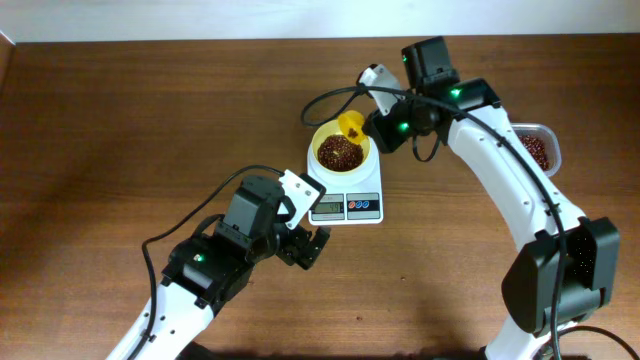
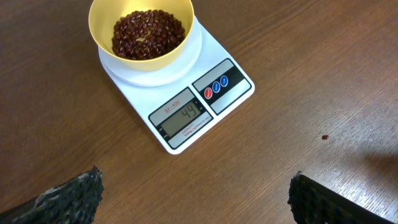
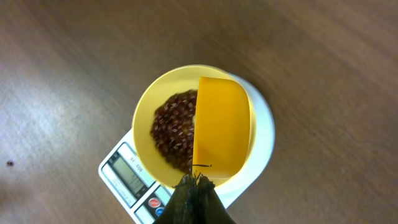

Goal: Scoop item into bowl and weigh 50g on scale

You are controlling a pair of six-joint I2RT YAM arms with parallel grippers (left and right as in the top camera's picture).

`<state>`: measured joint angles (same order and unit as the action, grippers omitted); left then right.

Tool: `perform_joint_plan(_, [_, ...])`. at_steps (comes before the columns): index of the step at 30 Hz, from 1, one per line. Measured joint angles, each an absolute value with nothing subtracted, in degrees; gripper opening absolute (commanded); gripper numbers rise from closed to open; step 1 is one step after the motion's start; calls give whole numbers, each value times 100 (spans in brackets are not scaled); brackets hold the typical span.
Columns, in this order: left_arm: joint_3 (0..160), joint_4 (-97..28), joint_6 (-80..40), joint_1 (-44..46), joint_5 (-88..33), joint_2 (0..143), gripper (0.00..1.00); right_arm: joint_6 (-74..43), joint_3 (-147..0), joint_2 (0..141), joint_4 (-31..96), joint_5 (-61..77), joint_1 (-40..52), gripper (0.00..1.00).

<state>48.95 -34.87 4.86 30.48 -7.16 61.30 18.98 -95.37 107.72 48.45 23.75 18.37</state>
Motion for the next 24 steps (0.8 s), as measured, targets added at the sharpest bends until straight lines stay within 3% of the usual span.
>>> perform_joint_plan(24, [4895, -3485, 486, 3048, -716, 6130, 99, 1999, -9537, 10772, 4932, 2469, 1944, 4])
